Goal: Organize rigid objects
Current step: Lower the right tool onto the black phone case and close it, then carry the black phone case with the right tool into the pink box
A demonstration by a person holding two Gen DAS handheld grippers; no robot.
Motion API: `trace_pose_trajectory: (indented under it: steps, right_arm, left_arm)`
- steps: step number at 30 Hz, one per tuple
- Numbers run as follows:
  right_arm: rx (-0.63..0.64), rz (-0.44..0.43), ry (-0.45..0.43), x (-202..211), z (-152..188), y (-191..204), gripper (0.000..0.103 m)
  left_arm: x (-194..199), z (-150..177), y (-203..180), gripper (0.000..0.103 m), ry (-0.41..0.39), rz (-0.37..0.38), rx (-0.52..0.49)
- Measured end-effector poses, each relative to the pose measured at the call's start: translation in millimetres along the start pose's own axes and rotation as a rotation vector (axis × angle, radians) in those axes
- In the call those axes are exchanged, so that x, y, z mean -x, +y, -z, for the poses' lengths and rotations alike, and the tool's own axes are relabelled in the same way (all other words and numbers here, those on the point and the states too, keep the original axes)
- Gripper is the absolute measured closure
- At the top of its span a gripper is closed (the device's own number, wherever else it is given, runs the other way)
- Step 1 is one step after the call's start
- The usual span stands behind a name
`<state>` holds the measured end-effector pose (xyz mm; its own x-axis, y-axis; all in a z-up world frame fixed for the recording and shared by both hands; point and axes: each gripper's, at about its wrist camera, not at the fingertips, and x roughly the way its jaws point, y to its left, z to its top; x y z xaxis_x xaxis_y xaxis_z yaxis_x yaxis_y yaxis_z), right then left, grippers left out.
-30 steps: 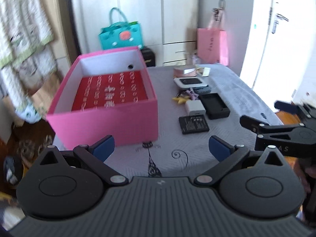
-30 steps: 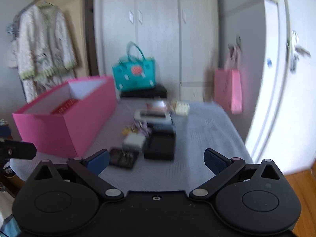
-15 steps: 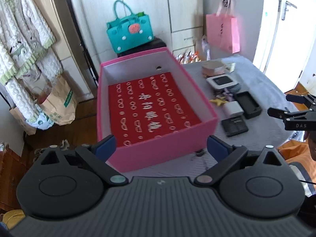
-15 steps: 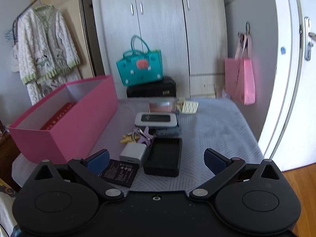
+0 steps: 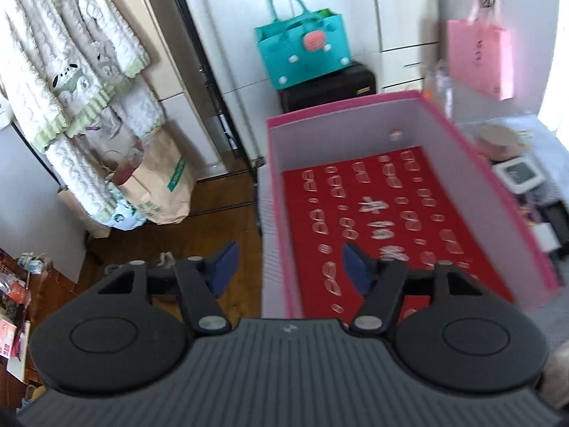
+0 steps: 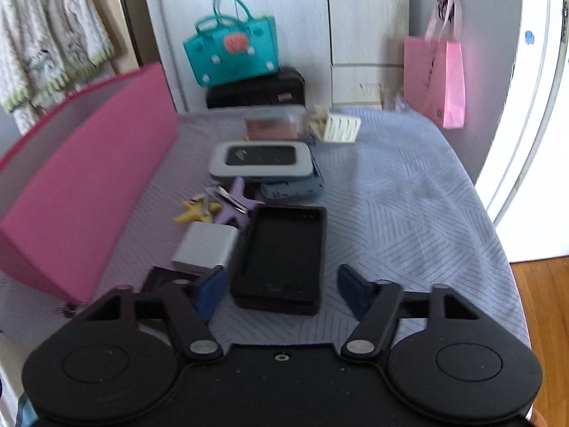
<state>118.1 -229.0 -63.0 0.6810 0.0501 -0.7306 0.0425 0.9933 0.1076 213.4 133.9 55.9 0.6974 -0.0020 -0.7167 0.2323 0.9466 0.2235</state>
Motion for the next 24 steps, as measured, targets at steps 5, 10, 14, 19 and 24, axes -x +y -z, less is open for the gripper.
trace_pose_trajectory:
  steps: [5,10,14,19,24]
  right_arm:
    - [-0.046,-0.018,0.029,-9,-10,-6,0.032]
    - [-0.03,-0.041,0.072,-23,-15,-7,0.028]
    - [0.004,0.013,0.052,-39,-21,-3,0.026]
    - [0.045,0.035,0.072,-46,-33,1,0.035]
    - [-0.041,0.007,0.059,-39,-39,-12,0.035]
  left_arm:
    - [-34,-7,-2,0.059,0.02,-0.087,-0.056]
    - [-54,-15,-1,0.079,0.08,0.027,-0.004]
    - [-65,-16,-5,0.084,0.066,-0.028,-0.047]
    - [-81,-12,2,0.091,0.077,-0.015,-0.004]
    - [-85,-11,-1,0.095,0.067,0.0,0.004]
